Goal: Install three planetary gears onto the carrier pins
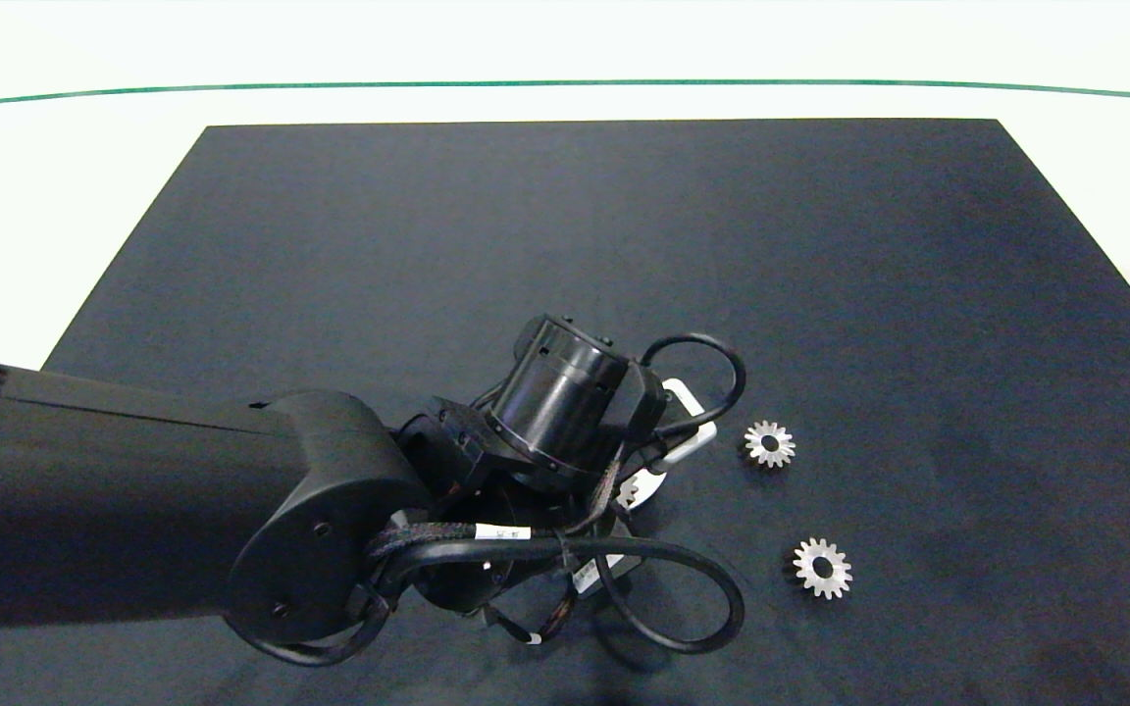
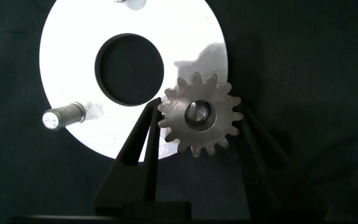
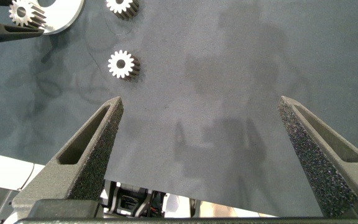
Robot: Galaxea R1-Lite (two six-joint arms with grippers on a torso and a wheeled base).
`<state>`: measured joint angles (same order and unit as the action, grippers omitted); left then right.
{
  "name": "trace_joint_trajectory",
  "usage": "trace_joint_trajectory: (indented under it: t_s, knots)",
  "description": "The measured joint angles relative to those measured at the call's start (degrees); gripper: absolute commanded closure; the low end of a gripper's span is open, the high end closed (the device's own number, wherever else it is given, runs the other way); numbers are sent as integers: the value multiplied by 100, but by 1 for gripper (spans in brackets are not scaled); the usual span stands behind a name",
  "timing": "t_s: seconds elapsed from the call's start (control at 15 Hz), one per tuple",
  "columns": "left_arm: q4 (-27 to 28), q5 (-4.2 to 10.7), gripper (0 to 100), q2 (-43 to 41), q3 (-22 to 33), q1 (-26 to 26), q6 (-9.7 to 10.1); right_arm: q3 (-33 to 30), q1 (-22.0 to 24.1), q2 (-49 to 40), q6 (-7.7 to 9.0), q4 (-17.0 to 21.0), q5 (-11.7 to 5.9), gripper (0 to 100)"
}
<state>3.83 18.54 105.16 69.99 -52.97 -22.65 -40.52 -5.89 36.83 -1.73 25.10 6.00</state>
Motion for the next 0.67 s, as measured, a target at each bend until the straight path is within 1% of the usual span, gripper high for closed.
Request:
trace_joint_trajectory:
  t_s: [0.07, 0.13, 0.67]
  knots:
    - [2, 0, 75, 0, -4, 0, 0, 0, 0, 0, -2, 0, 1, 0]
    - [7, 0, 0, -2, -17, -1, 0, 0, 0, 0, -2, 0, 1, 0]
    - [13, -5, 0, -13, -20, 0, 27, 9, 2, 13, -2, 0, 1, 0]
